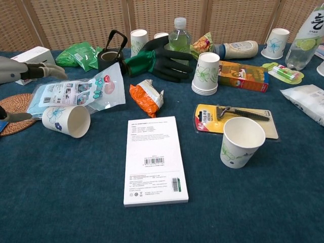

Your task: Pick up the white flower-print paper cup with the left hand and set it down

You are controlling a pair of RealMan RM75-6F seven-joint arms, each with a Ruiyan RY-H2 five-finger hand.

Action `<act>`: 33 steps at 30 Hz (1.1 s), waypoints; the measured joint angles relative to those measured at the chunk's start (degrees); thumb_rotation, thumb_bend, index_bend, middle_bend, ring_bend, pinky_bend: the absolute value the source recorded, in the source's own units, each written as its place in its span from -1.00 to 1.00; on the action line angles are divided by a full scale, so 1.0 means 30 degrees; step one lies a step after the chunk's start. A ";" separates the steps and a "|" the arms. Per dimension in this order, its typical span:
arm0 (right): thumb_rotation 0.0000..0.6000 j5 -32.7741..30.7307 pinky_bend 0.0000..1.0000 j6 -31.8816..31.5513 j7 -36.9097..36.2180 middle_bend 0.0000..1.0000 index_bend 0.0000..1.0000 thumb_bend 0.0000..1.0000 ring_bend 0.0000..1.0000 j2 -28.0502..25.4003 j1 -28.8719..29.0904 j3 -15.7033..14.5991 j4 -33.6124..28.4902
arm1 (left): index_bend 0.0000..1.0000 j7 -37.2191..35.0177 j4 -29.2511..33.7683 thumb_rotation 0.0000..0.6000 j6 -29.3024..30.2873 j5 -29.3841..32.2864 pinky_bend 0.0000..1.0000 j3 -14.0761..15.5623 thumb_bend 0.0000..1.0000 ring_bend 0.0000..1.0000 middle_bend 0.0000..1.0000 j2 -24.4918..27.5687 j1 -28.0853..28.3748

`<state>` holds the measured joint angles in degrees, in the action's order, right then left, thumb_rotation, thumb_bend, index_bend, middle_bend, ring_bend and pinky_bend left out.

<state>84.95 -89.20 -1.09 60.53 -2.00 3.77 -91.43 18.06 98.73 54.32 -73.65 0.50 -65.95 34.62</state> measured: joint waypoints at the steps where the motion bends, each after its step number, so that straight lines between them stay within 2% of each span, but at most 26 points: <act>1: 0.71 -0.0002 -1.00 0.0014 0.0064 -1.00 -1.00 -0.33 -1.00 -0.0005 0.0015 0.0005 -0.0054 | -1.00 -0.0725 -0.0454 1.00 -0.0069 -0.0355 -0.69 0.0058 -0.18 -1.00 -1.00 0.0092 -0.0126; 5: 0.69 -0.0002 -1.00 0.0019 0.0278 -1.00 -1.00 -0.33 -1.00 -0.0018 0.0021 -0.0012 -0.0234 | -1.00 -0.2474 -0.2327 1.00 -0.0731 -0.1211 -0.69 0.0205 -0.18 -1.00 -1.00 0.0190 -0.0376; 11: 0.71 -0.0070 -1.00 -0.0189 0.0371 -1.00 -1.00 -0.33 -1.00 -0.0033 -0.0157 -0.0060 -0.0360 | -1.00 -0.3244 -0.3732 1.00 -0.1757 -0.1147 -0.69 0.0075 -0.18 -1.00 -1.00 -0.0584 -0.0084; 22: 0.70 -0.0153 -1.00 -0.0398 0.0139 -1.00 -1.00 -0.33 -1.00 -0.0094 -0.0383 -0.0100 -0.0366 | -1.00 -0.2950 -0.4616 1.00 -0.2800 -0.0768 -0.63 -0.0124 -0.18 -1.00 -1.00 -0.2054 0.0614; 28: 0.70 -0.0248 -1.00 -0.0515 -0.0189 -1.00 -1.00 -0.33 -1.00 -0.0068 -0.0554 -0.0124 -0.0197 | -0.81 -0.2397 -0.4885 1.00 -0.3127 -0.0223 -0.59 -0.0282 -0.18 -1.00 -0.99 -0.2627 0.0915; 33: 0.70 -0.0315 -1.00 -0.0610 -0.0254 -1.00 -1.00 -0.33 -1.00 -0.0083 -0.0665 -0.0117 -0.0171 | -0.82 -0.2371 -0.5098 1.00 -0.3259 0.0121 -0.58 -0.0355 -0.18 -1.00 -0.98 -0.2864 0.1013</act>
<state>84.00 -91.02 -1.85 60.28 -3.99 3.42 -91.95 10.95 83.43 44.54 -73.29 -0.56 -74.54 37.66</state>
